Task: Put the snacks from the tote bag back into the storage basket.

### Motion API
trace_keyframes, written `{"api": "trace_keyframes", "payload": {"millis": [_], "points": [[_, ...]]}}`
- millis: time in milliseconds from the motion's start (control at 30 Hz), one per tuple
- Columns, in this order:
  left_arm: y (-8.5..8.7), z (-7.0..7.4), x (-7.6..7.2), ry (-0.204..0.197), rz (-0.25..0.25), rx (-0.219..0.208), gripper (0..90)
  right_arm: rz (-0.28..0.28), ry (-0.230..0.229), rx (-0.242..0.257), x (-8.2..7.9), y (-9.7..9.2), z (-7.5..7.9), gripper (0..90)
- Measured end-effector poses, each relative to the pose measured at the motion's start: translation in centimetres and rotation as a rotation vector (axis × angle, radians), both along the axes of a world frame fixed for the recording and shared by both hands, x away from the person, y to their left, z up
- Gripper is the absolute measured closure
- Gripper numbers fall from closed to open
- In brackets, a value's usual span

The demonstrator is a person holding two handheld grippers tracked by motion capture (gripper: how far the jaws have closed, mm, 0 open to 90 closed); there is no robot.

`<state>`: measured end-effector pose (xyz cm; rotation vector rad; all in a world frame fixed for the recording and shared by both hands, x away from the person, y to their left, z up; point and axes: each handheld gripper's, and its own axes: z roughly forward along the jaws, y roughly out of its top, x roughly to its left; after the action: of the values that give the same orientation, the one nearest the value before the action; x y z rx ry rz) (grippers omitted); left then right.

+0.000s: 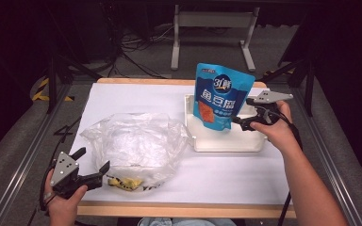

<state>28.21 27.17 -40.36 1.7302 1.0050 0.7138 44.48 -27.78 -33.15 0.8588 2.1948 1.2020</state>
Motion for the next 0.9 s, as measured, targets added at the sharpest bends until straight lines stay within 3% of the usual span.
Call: {"api": "trace_keyframes", "payload": {"millis": [200, 533, 900], "points": [[-0.1, 0.0, 0.1, 0.005, -0.004, 0.003, 9.1, -0.002, -0.010, 0.008, -1.9, -0.4, 0.7, 8.8], [-0.2, -0.1, 0.1, 0.009, -0.009, 0.006, 8.9, 0.040, 0.009, 0.017, -5.4, -0.7, 1.8, 8.6], [-0.2, 0.0, 0.0, 0.008, -0.007, 0.007, 8.9, 0.128, 0.023, -0.006, -8.4, 0.6, 2.2, 9.4]]}}
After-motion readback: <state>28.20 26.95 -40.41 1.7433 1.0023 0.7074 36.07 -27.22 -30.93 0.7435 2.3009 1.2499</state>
